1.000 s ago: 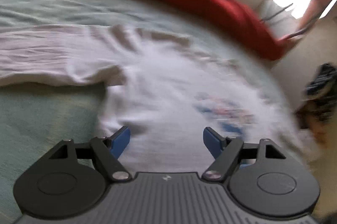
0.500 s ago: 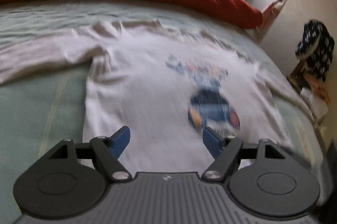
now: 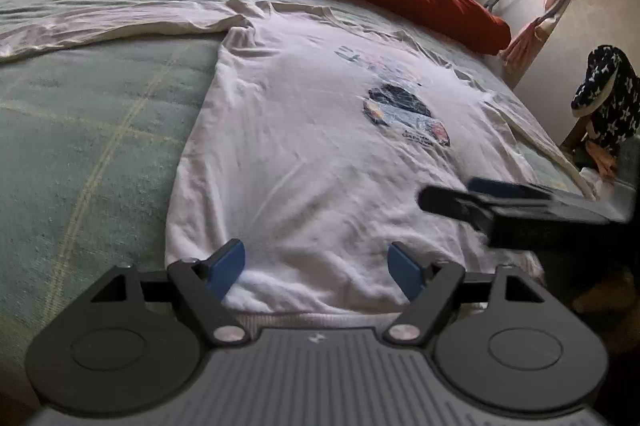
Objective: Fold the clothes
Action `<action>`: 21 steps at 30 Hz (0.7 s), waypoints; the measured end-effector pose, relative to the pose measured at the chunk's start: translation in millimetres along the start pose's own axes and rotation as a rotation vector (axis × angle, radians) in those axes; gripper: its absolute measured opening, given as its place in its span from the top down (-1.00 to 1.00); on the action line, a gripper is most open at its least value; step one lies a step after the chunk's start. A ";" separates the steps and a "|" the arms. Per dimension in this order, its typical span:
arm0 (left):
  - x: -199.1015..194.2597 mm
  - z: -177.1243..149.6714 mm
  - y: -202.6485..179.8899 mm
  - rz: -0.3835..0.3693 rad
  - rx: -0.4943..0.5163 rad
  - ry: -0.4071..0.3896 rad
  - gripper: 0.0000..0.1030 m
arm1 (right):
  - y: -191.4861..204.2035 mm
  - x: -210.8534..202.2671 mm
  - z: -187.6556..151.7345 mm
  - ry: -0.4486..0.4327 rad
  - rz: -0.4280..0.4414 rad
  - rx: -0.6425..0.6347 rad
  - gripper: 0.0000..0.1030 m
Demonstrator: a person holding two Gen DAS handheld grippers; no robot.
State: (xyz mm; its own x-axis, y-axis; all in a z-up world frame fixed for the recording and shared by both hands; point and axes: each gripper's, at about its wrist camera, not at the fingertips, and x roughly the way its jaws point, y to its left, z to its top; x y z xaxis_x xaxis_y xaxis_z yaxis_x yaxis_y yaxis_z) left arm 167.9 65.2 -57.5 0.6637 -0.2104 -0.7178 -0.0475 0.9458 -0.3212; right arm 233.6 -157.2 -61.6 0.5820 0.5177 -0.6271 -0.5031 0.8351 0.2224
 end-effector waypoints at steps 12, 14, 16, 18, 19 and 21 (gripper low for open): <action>1.5 -1.0 -4.5 0.008 0.046 0.009 -0.60 | 22.9 -78.3 -32.0 -0.025 -0.120 0.055 -1.00; -5.2 1.9 -9.8 0.016 0.060 0.014 -0.59 | 27.6 -89.0 -31.0 -0.050 -0.127 0.063 -1.00; -13.4 2.5 -12.6 -0.016 0.091 -0.003 -0.60 | 31.4 -99.3 -30.0 -0.073 -0.127 0.083 -1.00; -9.6 1.5 -8.6 -0.044 0.105 0.020 -0.60 | 35.4 -105.1 -28.9 -0.075 -0.137 0.092 -1.00; -7.7 1.0 -6.6 -0.058 0.112 0.032 -0.60 | 37.6 -107.2 -28.6 -0.075 -0.153 0.093 -1.00; -5.6 0.1 -2.2 -0.082 0.127 0.036 -0.60 | 42.2 -111.8 -28.3 -0.072 -0.188 0.097 -1.00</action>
State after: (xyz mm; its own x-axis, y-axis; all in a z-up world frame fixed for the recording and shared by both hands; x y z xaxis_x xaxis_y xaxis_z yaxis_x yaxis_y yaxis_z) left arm 164.4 64.3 -52.7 0.6344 -0.2950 -0.7145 0.1023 0.9482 -0.3007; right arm 129.3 -185.1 -3.2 0.7059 0.3599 -0.6101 -0.3191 0.9305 0.1796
